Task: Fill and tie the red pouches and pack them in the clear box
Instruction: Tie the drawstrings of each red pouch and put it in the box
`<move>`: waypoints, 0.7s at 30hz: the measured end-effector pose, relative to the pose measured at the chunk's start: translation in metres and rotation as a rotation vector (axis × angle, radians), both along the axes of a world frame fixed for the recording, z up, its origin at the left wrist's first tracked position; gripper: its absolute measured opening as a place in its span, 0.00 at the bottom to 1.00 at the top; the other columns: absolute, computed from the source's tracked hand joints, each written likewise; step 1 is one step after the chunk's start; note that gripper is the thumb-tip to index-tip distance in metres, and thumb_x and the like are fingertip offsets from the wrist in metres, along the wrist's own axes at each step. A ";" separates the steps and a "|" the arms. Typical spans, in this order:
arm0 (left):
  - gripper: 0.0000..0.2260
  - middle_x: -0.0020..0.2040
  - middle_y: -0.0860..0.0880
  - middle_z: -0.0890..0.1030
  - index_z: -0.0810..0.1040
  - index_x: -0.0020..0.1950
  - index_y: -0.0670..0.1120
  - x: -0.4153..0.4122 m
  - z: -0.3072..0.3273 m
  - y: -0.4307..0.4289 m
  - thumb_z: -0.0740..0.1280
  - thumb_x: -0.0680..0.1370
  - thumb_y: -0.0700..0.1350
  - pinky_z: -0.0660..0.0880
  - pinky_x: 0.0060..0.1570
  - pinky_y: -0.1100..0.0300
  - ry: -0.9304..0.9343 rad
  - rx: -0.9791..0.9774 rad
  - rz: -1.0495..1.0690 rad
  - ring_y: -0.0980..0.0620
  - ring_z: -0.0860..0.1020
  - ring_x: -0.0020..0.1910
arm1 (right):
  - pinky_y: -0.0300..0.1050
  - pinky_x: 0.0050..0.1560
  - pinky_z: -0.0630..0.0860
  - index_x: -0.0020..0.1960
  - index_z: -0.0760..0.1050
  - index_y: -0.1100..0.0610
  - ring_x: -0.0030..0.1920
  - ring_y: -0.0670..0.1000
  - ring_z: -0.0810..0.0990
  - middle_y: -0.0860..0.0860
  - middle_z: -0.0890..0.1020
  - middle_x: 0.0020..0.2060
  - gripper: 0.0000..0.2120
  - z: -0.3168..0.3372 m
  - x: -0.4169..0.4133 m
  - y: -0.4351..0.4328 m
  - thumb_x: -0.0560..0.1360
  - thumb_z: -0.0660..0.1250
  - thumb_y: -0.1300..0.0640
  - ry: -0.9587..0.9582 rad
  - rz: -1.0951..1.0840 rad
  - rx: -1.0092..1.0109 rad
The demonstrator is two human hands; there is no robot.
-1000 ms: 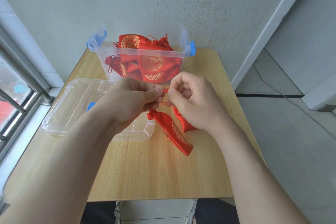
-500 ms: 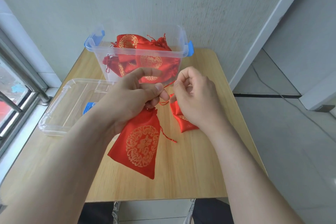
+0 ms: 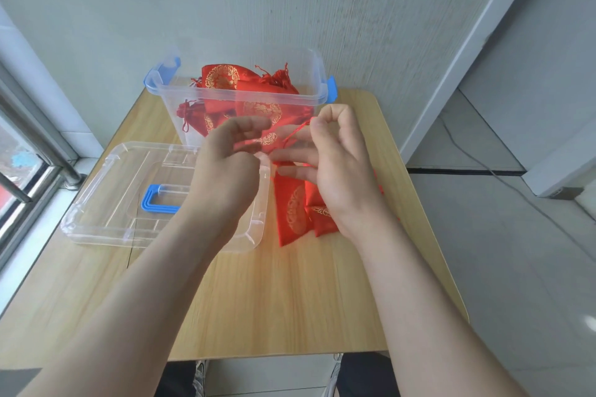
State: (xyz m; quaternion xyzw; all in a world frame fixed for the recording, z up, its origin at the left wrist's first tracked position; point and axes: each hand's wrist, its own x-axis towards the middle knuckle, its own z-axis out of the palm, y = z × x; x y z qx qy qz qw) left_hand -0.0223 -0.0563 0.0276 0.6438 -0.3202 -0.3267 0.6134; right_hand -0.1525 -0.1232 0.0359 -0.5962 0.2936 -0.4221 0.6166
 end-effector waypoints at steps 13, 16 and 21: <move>0.27 0.47 0.44 0.87 0.85 0.55 0.45 -0.014 0.003 0.002 0.57 0.85 0.65 0.85 0.45 0.48 0.302 0.276 -0.256 0.45 0.86 0.42 | 0.45 0.37 0.68 0.47 0.65 0.54 0.30 0.51 0.67 0.50 0.65 0.29 0.11 0.013 0.000 -0.004 0.89 0.56 0.57 -0.243 -0.038 0.346; 0.22 0.50 0.44 0.87 0.85 0.58 0.45 -0.013 0.006 0.002 0.62 0.85 0.62 0.84 0.55 0.39 0.288 0.210 -0.254 0.35 0.87 0.50 | 0.43 0.35 0.64 0.47 0.65 0.53 0.28 0.49 0.64 0.48 0.64 0.28 0.12 0.013 0.000 -0.005 0.89 0.55 0.56 -0.214 -0.045 0.338; 0.16 0.59 0.39 0.86 0.87 0.57 0.41 -0.005 0.003 0.004 0.68 0.85 0.53 0.84 0.60 0.45 0.212 0.162 -0.190 0.40 0.86 0.56 | 0.43 0.33 0.63 0.51 0.65 0.54 0.28 0.48 0.65 0.46 0.65 0.27 0.08 0.008 0.002 -0.005 0.89 0.55 0.55 -0.096 -0.094 0.204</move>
